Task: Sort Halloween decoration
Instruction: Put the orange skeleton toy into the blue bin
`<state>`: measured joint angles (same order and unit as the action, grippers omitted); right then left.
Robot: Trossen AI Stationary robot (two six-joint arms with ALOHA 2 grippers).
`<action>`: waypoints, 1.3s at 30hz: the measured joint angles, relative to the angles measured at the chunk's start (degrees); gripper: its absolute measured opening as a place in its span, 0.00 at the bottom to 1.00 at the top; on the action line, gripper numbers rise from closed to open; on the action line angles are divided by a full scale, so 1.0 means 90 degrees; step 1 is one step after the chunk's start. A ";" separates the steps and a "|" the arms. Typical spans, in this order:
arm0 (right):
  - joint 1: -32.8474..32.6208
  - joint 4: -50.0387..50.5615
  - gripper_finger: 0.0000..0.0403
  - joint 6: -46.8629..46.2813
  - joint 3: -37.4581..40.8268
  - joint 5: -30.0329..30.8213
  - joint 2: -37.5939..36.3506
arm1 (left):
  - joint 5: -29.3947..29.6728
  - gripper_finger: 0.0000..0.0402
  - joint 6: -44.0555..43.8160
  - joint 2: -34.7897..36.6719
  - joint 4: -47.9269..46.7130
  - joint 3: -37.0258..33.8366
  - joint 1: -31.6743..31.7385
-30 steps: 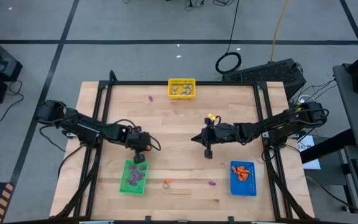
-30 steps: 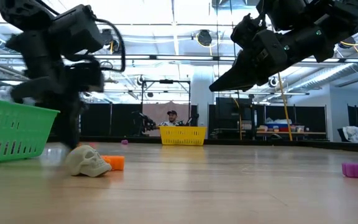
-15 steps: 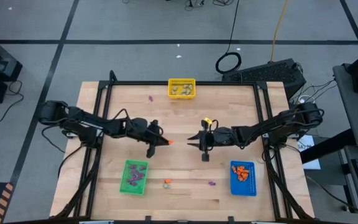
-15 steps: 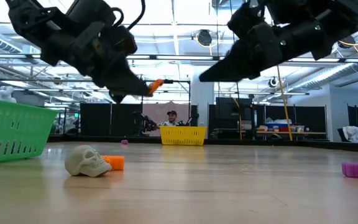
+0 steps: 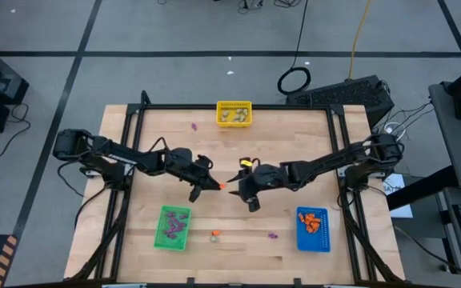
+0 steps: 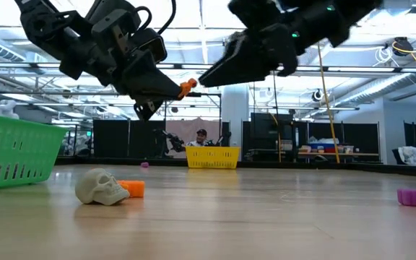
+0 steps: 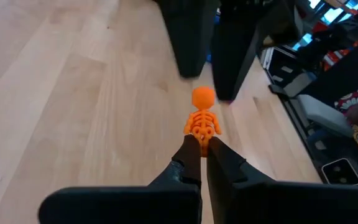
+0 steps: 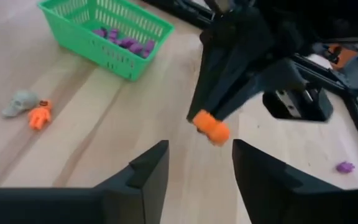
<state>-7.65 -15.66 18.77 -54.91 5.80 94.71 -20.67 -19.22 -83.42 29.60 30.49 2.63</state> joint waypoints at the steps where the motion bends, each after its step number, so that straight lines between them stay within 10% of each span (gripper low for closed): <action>1: 0.0004 0.0120 0.41 0.0085 -0.0136 0.0004 0.0082 | -0.0016 0.00 -0.0001 0.0000 -0.0010 0.0015 0.0000; 13: 0.0009 0.0769 0.36 0.0649 -0.0935 0.0010 0.0600 | -0.0088 0.00 -0.0145 0.0001 0.0007 0.0033 0.0030; 24: 0.0021 0.0721 0.05 0.0659 -0.0941 0.0039 0.0688 | -0.0125 0.01 -0.0160 0.0002 -0.0038 0.0033 0.0039; 39: -0.0368 0.2976 0.06 -0.0850 -0.0941 0.0027 -0.0404 | 0.0075 0.40 0.0539 0.0005 0.0006 0.0036 0.0041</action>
<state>-10.97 11.13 11.12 -63.37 6.04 91.07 -19.99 -14.37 -83.37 29.65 30.81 3.01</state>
